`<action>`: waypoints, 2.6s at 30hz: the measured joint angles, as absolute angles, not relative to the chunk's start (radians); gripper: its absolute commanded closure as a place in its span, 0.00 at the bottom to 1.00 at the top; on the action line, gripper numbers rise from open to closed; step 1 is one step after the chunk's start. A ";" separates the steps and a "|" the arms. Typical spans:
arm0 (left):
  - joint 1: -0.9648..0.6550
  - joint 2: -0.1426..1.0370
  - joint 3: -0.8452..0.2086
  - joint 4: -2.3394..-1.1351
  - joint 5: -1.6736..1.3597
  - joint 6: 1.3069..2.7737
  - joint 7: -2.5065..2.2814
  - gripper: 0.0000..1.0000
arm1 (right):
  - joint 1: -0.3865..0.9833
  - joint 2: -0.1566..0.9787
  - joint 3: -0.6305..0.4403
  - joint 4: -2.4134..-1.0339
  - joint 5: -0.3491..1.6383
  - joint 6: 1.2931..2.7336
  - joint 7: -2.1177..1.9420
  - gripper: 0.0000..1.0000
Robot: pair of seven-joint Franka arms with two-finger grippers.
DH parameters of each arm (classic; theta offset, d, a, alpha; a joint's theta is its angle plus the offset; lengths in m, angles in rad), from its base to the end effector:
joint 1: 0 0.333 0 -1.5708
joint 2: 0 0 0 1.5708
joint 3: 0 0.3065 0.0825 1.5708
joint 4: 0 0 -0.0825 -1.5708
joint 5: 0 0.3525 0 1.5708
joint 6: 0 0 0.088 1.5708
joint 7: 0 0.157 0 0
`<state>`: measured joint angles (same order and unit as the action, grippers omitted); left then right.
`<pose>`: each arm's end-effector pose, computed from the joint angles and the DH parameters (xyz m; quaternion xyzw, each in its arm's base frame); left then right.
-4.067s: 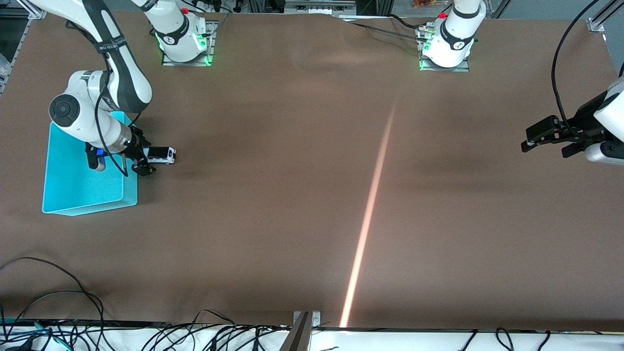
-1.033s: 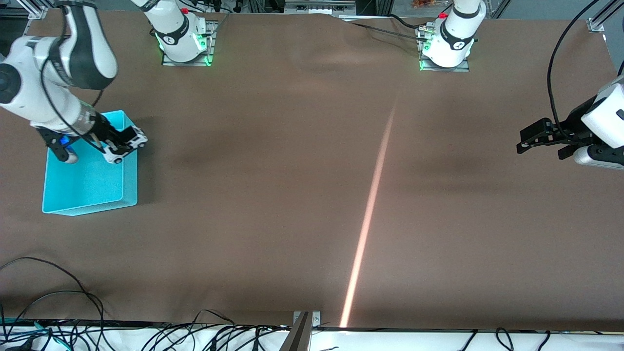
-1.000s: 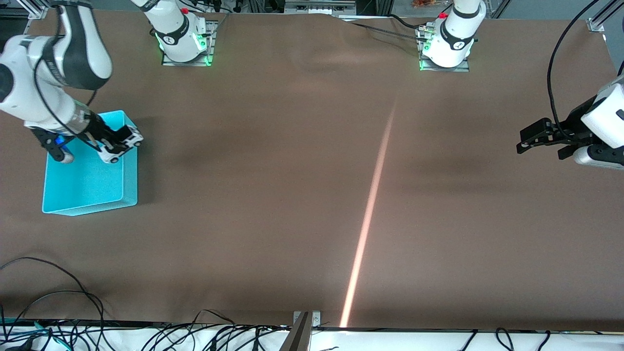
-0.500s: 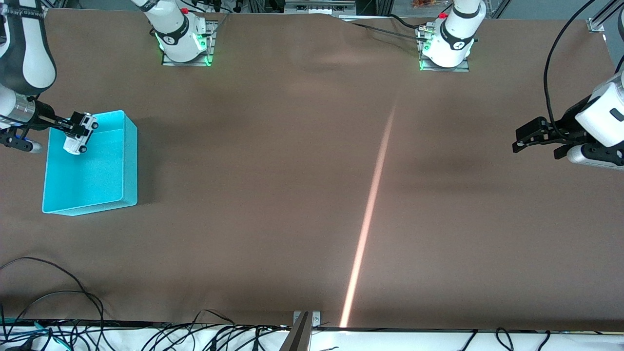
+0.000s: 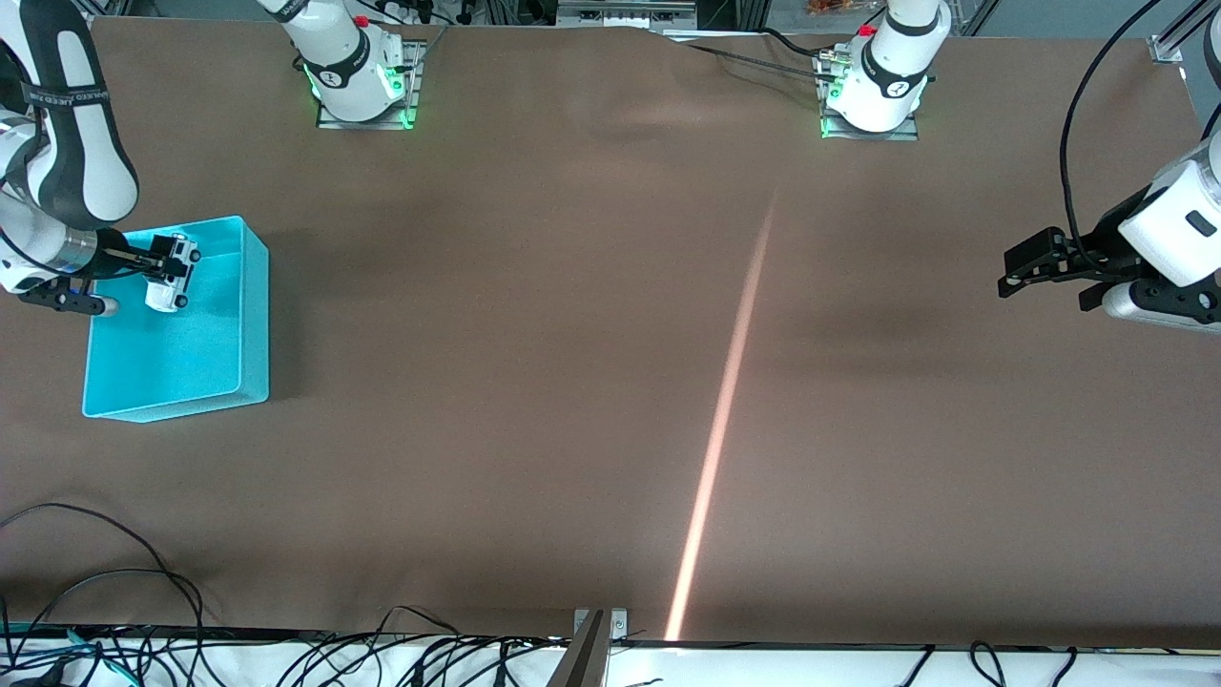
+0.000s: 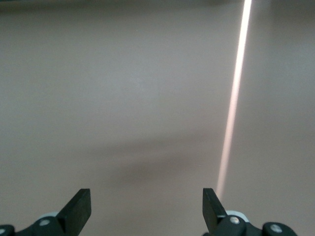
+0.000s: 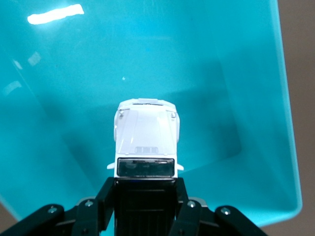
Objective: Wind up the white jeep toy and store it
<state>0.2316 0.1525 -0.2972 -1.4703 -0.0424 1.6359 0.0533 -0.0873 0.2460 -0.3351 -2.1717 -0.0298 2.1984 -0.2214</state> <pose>0.5722 -0.0331 0.5356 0.9974 -0.0563 0.0096 0.0434 0.4567 -0.2111 0.2355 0.9893 -0.0892 -0.1139 0.0162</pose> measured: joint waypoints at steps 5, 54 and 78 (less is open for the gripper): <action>0.232 0.153 -0.297 -1.470 -0.042 1.635 0.053 0.00 | -0.087 0.279 -0.335 -2.171 -0.031 2.257 -0.223 1.00; 0.232 0.153 -0.298 -1.470 -0.042 1.634 0.053 0.00 | -0.116 0.314 -0.161 -2.109 -0.031 2.315 0.041 0.00; 0.236 0.153 -0.297 -1.470 -0.037 1.634 0.053 0.00 | -0.118 0.005 -0.096 -2.084 -0.017 2.161 0.041 0.00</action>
